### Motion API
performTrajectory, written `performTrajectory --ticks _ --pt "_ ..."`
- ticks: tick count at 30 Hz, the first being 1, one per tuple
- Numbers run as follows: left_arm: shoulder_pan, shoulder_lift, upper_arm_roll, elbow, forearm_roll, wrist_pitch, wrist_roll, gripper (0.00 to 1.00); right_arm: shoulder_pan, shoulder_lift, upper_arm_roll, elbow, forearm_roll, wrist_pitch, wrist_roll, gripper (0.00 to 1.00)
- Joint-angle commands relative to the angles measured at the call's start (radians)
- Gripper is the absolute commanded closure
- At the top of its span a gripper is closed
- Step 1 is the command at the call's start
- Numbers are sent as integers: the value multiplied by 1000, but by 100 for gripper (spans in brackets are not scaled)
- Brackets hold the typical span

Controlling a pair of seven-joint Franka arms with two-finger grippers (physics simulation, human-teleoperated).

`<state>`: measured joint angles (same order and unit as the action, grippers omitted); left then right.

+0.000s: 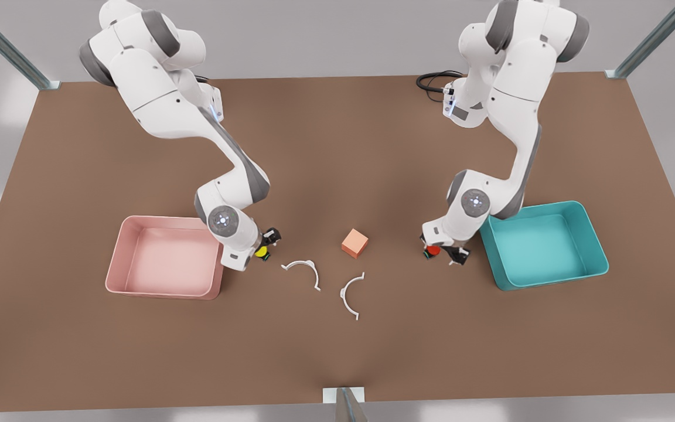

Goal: Place the red button in the blue storage box with the left arm, and place the yellow button in the pink storage box with the right arm

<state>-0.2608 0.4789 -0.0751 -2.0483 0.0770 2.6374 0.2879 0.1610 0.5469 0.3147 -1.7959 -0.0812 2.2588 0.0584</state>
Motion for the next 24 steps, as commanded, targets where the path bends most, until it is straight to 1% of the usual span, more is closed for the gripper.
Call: performTrajectory --ticks 1,4,8,10,13,15,19,21,24 --pt "0 1 -2 -15 1 92 162 0 -2 -2 0 -20 1 79 44 0" --pt "0 3 -2 -24 1 92 162 0 -3 -2 1 -77 1 148 44 0" --pt "-2 10 -3 -23 0 92 162 3 -6 41 0 -82 0 235 43 0" --pt "-3 14 -3 -23 -2 92 162 16 -6 67 0 -82 0 286 43 0" --pt "-3 14 -3 -24 -3 92 159 24 -8 74 0 -91 -2 300 43 0" --pt "-3 14 -3 -24 -3 90 159 30 -9 74 -2 -120 -5 343 40 6" --pt "-5 14 -3 -33 -5 88 143 44 -28 67 -2 -143 -6 341 31 7" --pt "-15 14 -3 -39 -5 88 122 49 -28 65 -2 -155 -6 341 31 13" --pt "-15 4 -3 -42 -5 85 116 52 -28 64 -2 -160 -6 341 31 22"
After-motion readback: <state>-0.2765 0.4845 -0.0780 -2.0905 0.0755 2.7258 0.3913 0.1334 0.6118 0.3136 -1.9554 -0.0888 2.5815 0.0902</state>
